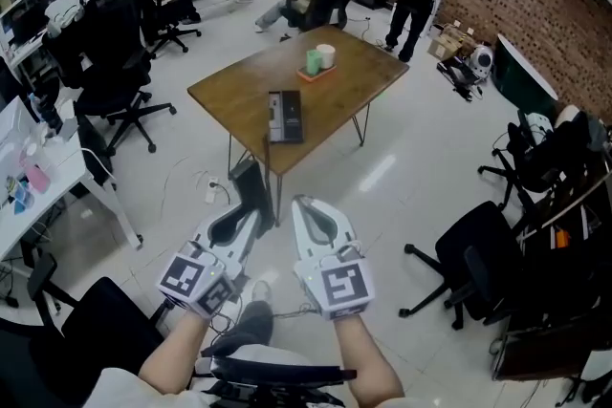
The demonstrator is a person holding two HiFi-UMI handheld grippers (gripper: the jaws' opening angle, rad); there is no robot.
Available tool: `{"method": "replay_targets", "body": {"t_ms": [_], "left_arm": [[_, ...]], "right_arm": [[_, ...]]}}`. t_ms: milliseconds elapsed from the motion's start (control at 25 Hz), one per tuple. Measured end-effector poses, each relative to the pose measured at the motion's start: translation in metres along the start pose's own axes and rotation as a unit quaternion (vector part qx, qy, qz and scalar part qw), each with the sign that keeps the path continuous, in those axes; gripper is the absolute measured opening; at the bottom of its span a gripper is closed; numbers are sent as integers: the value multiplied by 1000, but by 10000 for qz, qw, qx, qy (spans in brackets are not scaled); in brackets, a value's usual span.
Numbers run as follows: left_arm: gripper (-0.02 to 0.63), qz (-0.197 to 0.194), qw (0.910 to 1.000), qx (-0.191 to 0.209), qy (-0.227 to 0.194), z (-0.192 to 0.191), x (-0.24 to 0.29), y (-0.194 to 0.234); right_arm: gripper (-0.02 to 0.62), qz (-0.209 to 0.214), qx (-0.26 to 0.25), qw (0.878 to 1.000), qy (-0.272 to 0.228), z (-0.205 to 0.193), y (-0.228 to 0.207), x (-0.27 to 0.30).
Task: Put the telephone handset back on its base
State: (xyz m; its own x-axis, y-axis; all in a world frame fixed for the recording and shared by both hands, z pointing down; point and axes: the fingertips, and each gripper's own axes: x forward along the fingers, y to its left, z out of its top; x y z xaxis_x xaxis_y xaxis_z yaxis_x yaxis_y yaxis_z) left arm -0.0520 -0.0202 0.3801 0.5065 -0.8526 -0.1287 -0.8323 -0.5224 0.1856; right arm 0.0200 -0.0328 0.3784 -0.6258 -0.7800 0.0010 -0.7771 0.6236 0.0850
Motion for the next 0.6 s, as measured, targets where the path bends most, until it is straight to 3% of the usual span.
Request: {"method": "replay_targets", "body": {"t_ms": [320, 600], "left_arm": [[66, -44, 9999, -100, 22, -2, 51, 37], [66, -185, 9991, -244, 307, -13, 84, 69]], "right_arm": [[5, -50, -63, 9997, 246, -12, -31, 46], [5, -88, 33, 9993, 351, -17, -50, 94]]}}
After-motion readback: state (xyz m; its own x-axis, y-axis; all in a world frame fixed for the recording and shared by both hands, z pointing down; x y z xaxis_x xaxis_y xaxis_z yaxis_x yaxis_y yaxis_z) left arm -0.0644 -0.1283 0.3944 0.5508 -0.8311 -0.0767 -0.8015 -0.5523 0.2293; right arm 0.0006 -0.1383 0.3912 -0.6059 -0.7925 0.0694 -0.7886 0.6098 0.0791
